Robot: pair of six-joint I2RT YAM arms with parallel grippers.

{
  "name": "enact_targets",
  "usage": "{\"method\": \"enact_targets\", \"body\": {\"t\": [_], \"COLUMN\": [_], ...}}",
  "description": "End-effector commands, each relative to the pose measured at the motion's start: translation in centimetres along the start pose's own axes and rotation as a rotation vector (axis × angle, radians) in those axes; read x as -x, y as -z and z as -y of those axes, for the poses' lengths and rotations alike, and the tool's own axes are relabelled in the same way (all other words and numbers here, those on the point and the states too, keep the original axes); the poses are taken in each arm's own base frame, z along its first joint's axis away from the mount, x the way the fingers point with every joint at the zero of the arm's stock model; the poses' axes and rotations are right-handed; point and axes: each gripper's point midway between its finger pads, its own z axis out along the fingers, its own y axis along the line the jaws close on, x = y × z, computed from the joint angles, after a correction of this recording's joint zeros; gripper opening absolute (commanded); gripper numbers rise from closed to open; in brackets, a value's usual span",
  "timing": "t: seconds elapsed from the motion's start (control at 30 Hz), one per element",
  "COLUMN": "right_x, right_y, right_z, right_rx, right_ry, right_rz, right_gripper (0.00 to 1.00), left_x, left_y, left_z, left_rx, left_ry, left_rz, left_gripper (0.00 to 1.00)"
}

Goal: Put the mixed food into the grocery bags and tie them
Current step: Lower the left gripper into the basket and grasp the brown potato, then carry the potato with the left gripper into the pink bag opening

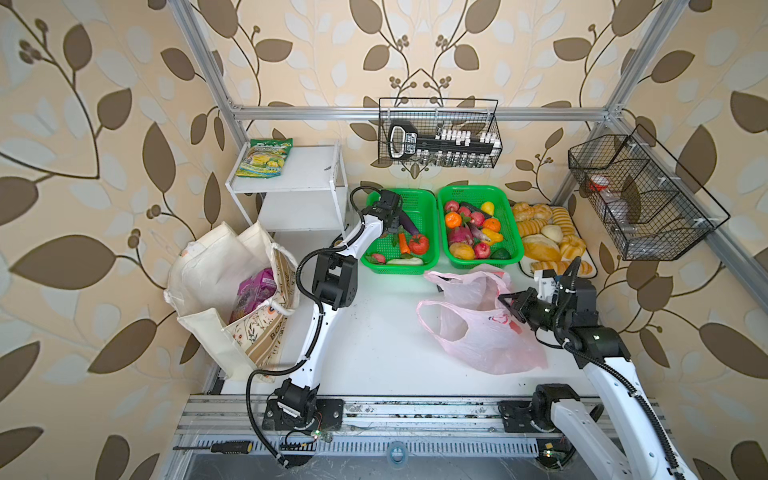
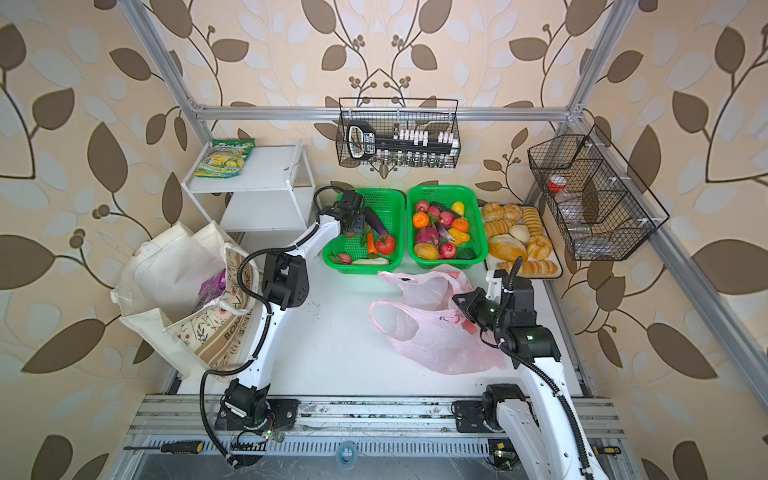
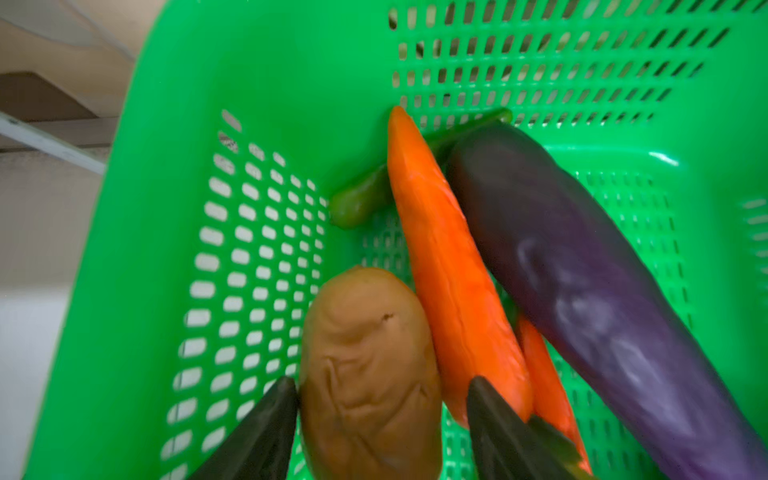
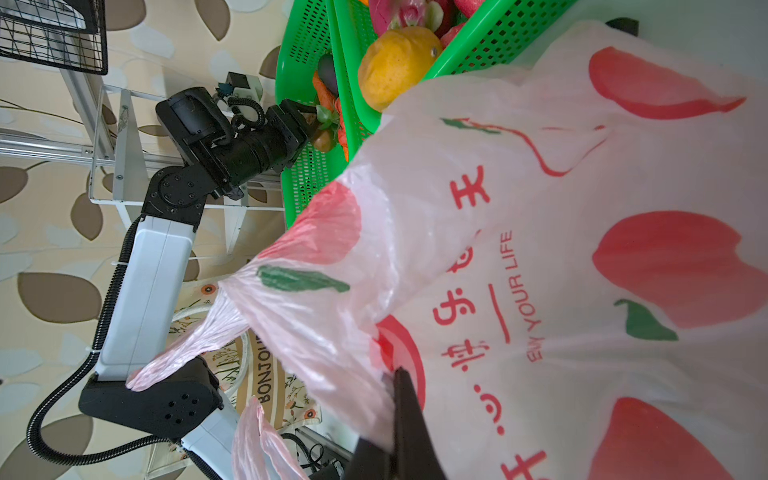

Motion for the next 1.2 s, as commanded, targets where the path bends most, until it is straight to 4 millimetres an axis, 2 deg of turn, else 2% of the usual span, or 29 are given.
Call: {"method": "enact_targets", "body": {"t": [0.0, 0.27, 0.37, 0.43, 0.63, 0.77, 0.9, 1.07, 1.17], "right_x": [0.1, 0.1, 0.1, 0.1, 0.0, 0.1, 0.3, 0.3, 0.2], "right_y": [-0.1, -0.3, -0.3, -0.3, 0.0, 0.0, 0.2, 0.2, 0.4], "right_z": [-0.2, -0.2, -0.2, -0.2, -0.3, -0.3, -0.6, -0.8, -0.9], "right_rx": [0.011, 0.014, 0.015, 0.015, 0.017, 0.019, 0.024, 0.03, 0.035], "right_ry": [0.016, 0.012, 0.013, 0.012, 0.013, 0.015, 0.02, 0.027, 0.03], "right_rz": [-0.004, -0.009, -0.007, -0.007, -0.003, 0.005, 0.012, 0.009, 0.013], "right_gripper": [0.0, 0.0, 0.0, 0.0, 0.0, 0.0, 0.0, 0.0, 0.0], "left_x": [2.7, 0.4, 0.1, 0.3, 0.8, 1.2, 1.9, 2.7, 1.8], "left_y": [0.6, -1.0, -1.2, -1.1, 0.2, 3.3, 8.7, 15.2, 18.7], "left_z": [-0.8, -0.8, -0.8, -0.7, -0.3, 0.4, 1.2, 1.0, 0.7], "left_rx": [0.016, 0.019, 0.019, 0.011, -0.025, -0.092, -0.201, -0.28, -0.322], "left_ry": [0.025, 0.007, -0.001, -0.005, -0.022, -0.018, 0.026, 0.05, 0.066], "left_rz": [0.079, 0.015, 0.008, 0.012, 0.008, -0.007, 0.009, 0.068, 0.041], "left_gripper": [0.64, 0.65, 0.66, 0.63, 0.44, 0.36, 0.3, 0.29, 0.3]}}
